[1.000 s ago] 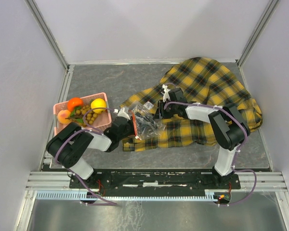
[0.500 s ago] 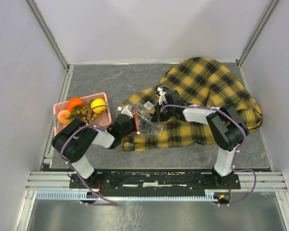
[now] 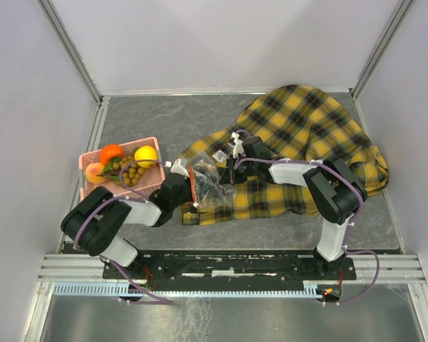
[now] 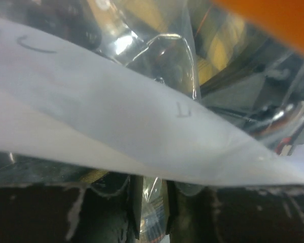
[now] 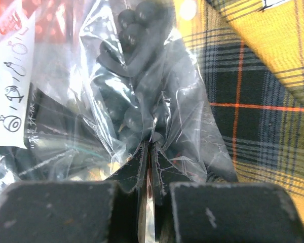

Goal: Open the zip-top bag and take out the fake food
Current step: Pick up the fake fruit from the zipper food storage bag.

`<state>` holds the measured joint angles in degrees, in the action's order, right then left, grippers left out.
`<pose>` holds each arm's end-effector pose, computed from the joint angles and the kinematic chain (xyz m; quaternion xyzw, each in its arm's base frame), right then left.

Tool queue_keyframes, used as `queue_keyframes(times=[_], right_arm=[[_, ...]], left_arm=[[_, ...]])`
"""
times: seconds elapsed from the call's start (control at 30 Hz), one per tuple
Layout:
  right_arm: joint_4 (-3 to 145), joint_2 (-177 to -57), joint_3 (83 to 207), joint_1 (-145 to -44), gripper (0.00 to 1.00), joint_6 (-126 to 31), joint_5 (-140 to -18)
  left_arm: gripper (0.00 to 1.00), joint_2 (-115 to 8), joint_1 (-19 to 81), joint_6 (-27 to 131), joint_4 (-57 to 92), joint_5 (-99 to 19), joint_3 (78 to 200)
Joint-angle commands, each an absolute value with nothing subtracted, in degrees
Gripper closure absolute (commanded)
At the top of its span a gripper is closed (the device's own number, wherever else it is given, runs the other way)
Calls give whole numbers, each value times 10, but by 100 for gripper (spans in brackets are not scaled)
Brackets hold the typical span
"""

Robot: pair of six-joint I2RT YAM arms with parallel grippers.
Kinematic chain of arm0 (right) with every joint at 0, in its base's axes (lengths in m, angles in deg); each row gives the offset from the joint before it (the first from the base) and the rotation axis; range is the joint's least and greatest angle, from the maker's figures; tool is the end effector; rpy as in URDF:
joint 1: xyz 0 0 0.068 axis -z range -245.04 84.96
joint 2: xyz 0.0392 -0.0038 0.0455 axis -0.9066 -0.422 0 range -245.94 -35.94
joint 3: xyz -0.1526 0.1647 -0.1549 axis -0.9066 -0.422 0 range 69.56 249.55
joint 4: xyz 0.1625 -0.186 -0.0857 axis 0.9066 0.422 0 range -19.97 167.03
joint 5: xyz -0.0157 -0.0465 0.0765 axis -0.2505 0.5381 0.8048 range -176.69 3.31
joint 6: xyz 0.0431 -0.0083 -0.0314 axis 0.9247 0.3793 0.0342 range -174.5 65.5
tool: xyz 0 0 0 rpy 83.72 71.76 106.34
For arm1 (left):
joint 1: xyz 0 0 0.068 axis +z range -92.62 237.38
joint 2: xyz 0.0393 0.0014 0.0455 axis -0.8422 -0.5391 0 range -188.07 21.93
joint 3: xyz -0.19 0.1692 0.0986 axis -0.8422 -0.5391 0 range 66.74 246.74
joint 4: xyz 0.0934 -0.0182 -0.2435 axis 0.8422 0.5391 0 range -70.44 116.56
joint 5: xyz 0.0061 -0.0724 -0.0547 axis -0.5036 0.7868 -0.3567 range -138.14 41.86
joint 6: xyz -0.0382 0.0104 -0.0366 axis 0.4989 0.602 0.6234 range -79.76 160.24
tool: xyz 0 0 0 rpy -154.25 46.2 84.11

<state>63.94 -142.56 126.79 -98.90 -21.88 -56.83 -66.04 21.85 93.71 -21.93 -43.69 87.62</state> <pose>0.3030 0.2247 0.1475 -0.1117 0.8859 0.4078 0.1906 0.2100 -0.1534 0.1278 -0.1115 0.8384 -0.3967 0.3568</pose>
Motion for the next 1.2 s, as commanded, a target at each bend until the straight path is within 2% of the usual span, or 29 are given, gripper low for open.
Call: queue_keyframes(times=[0.0,0.17,0.4,0.43,0.53,0.83,0.87,1.0,1.07,1.17], right_arm=[[620,-1422,1260,-999,91,-195,-537],[619,-1416,1253,-998,91,-195,-545],[589,-1405,1242,-995,85,-176,-534],[587,-1407,1242,-995,85,-174,-532],[571,-1416,1239,-995,85,-161,-526],[562,-1420,1238,-995,85,-153,-526],[561,-1421,1238,-996,86,-152,-525],[560,-1419,1234,-995,85,-153,-525],[560,-1414,1230,-993,81,-154,-525],[499,-1392,1197,-973,75,-120,-505]], left_arm=[[78,-615,233,925,-218,-478,872],[97,-608,241,912,-212,-466,873],[97,-614,255,895,-226,-428,863],[93,-617,256,896,-231,-421,861],[69,-629,258,901,-245,-397,856],[64,-689,257,917,-288,-368,858],[67,-695,257,920,-294,-368,859],[91,-709,257,929,-311,-370,862],[97,-705,257,928,-306,-373,861],[97,-682,258,912,-291,-375,850]])
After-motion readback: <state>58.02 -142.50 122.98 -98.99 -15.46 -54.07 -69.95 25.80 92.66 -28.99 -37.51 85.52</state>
